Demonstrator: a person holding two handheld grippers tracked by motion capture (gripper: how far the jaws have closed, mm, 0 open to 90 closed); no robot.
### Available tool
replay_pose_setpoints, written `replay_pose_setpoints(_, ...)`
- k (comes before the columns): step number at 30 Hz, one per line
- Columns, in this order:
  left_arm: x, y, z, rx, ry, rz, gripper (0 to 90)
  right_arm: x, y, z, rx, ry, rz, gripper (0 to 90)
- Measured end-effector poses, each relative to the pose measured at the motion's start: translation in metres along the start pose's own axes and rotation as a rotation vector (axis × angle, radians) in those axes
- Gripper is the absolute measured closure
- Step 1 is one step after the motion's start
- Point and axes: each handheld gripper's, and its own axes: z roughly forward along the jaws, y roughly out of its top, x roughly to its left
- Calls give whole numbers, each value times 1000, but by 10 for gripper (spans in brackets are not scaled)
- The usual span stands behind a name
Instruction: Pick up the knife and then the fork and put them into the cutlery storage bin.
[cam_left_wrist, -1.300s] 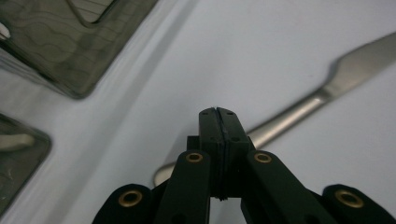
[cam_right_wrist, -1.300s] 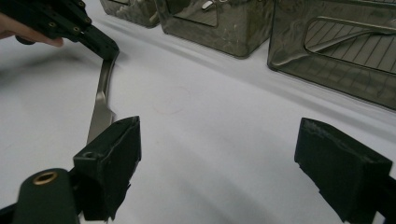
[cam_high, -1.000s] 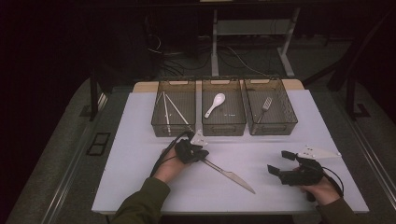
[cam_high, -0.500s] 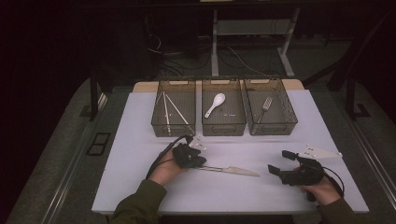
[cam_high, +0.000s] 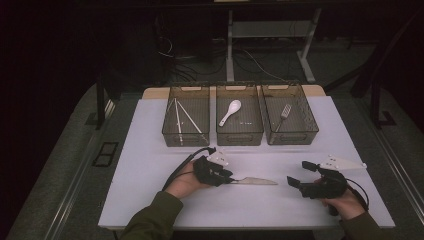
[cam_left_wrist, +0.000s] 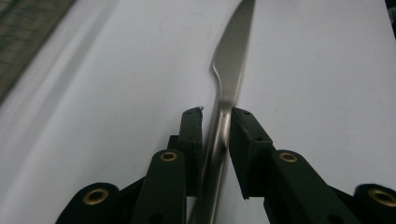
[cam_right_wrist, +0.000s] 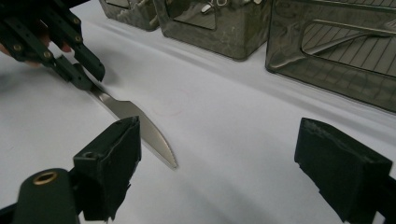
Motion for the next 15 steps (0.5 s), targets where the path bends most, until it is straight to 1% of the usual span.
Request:
replay_pose_setpoints(1, 0, 0, 2, 3, -8, 7, 731, 0, 0, 0, -1, 0, 0, 148)
replay_pose_setpoints(2, -1, -1, 4, -4, -10, -4, 731, 0, 0, 0, -2, 0, 0, 148)
replay_pose_setpoints(3, 1, -1, 6, 7, -9, 24, 734, 0, 0, 0, -2, 0, 0, 148)
replay_pose_setpoints(4, 2, -1, 7, 3, -12, 27, 741, 0, 0, 0, -2, 0, 0, 148)
replay_pose_setpoints(6, 3, -3, 7, -7, -25, 24, 749, 0, 0, 0, -2, 0, 0, 148)
replay_pose_setpoints(7, 3, -4, 7, -7, -34, 9, 755, 0, 0, 0, -2, 1, 0, 148)
replay_pose_setpoints(8, 3, -5, 7, -13, -37, 6, 763, 0, 0, 0, -2, 2, 0, 148)
replay_pose_setpoints(10, 2, -4, 7, -11, -33, 9, 772, 0, 0, 0, -1, 3, 2, 148)
replay_pose_setpoints(11, 2, -3, 8, -9, -27, 29, 779, 0, 0, 0, -1, 3, 2, 148)
replay_pose_setpoints(13, 0, -2, 8, -1, -16, 16, 791, 0, 0, 0, -3, 3, 3, 148)
replay_pose_setpoints(15, -1, -2, 7, 7, -9, 18, 793, -1, 0, 0, -5, 3, 5, 148)
